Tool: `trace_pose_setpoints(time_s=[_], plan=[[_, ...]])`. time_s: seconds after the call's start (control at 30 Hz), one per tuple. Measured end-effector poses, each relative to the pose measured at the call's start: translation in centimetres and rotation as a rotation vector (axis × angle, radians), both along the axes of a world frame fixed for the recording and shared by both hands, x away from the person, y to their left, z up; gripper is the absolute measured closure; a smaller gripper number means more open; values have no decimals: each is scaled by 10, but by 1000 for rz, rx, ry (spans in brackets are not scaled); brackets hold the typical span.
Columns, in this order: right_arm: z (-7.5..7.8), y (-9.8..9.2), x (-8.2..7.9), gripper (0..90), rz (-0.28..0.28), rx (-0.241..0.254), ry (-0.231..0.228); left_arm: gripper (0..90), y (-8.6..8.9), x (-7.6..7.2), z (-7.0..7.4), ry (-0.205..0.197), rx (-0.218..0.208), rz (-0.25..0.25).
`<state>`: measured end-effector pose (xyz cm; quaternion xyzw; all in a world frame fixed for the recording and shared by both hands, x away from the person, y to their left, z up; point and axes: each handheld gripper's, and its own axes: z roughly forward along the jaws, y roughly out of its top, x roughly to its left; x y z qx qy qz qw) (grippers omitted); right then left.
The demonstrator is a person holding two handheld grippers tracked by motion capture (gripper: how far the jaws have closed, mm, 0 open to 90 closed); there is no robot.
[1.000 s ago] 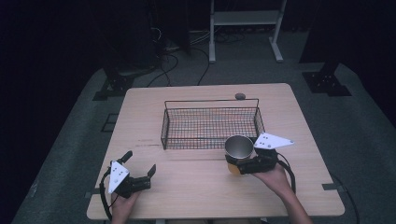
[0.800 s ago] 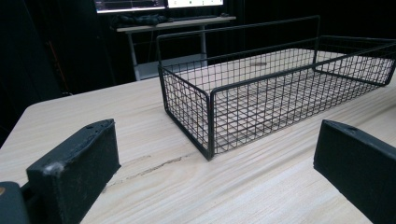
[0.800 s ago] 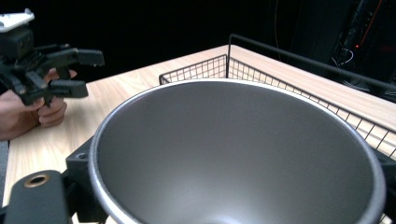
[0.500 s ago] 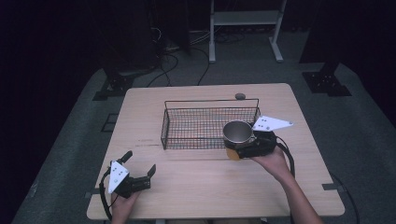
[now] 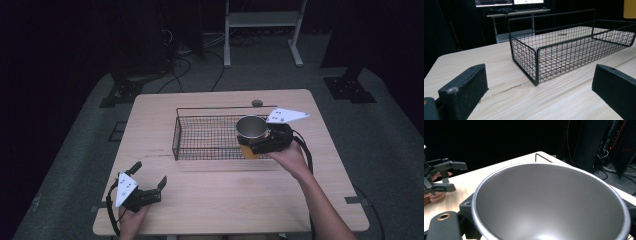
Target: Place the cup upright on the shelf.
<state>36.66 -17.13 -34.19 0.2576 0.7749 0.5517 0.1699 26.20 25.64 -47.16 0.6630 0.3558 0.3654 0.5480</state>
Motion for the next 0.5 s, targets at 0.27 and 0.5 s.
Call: trace_pose_setpoints(time_s=[0.27,0.5], plan=[[5,3,15,114,-2,-10,5,0,0,0,0,1,-1,0],[5,-1,30,114,-18,-9,18,0,0,0,0,1,-1,1]])
